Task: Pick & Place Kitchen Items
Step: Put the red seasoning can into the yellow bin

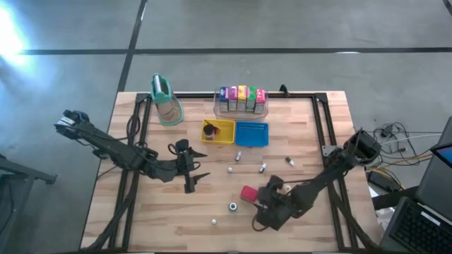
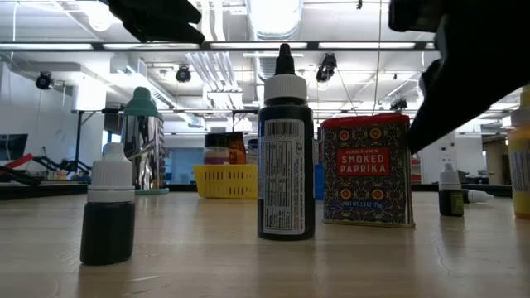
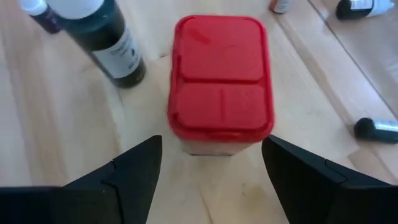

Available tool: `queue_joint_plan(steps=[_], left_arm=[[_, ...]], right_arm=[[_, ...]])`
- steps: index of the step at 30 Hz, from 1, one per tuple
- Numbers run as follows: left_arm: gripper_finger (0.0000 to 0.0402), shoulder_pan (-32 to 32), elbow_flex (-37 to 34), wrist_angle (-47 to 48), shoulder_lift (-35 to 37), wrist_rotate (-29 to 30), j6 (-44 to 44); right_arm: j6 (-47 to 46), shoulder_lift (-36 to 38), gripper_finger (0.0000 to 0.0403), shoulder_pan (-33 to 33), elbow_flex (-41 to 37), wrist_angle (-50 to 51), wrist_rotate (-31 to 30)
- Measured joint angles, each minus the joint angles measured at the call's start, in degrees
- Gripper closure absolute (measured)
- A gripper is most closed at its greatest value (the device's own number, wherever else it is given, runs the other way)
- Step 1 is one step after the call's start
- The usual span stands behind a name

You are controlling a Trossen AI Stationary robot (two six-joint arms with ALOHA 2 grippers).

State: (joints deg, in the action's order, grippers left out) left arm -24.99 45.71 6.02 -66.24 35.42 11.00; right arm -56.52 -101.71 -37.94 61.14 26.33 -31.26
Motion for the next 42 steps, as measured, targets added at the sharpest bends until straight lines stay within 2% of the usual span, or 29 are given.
queue_joint_plan(steps=[7, 15, 22, 33, 37, 42], left_arm=[[0.0085, 0.0, 0.0, 0.0, 0.0, 0.0, 1.1], [0.0085, 0.1, 0.0, 0.0, 0.0, -3.0, 1.3], [0.0085, 0.2, 0.2, 0.0, 0.0, -3.6, 0.0], [0.0085, 0.2, 0.4, 0.2, 0.0, -4.9, 0.0], [0.0085, 0.7, 1.7, 0.5, 0.0, -9.0, -0.7], [0.0085, 3.0, 4.9, 5.3, 0.0, -15.3, -3.3]], right_arm=[[1.2, -0.4, 0.0117, 1.5, -0.1, -0.8, 0.5], [3.4, -2.8, 0.0105, 2.6, -0.3, -3.9, 1.6], [5.7, -3.4, 0.0134, 4.2, -0.3, -4.8, 1.6], [8.5, -3.1, 0.0209, 4.4, 0.0, -4.7, 1.9], [10.5, -3.0, 0.0214, 4.4, 0.7, -4.7, 3.3], [13.4, -2.4, 0.0198, 4.4, 2.4, -2.6, 4.4]])
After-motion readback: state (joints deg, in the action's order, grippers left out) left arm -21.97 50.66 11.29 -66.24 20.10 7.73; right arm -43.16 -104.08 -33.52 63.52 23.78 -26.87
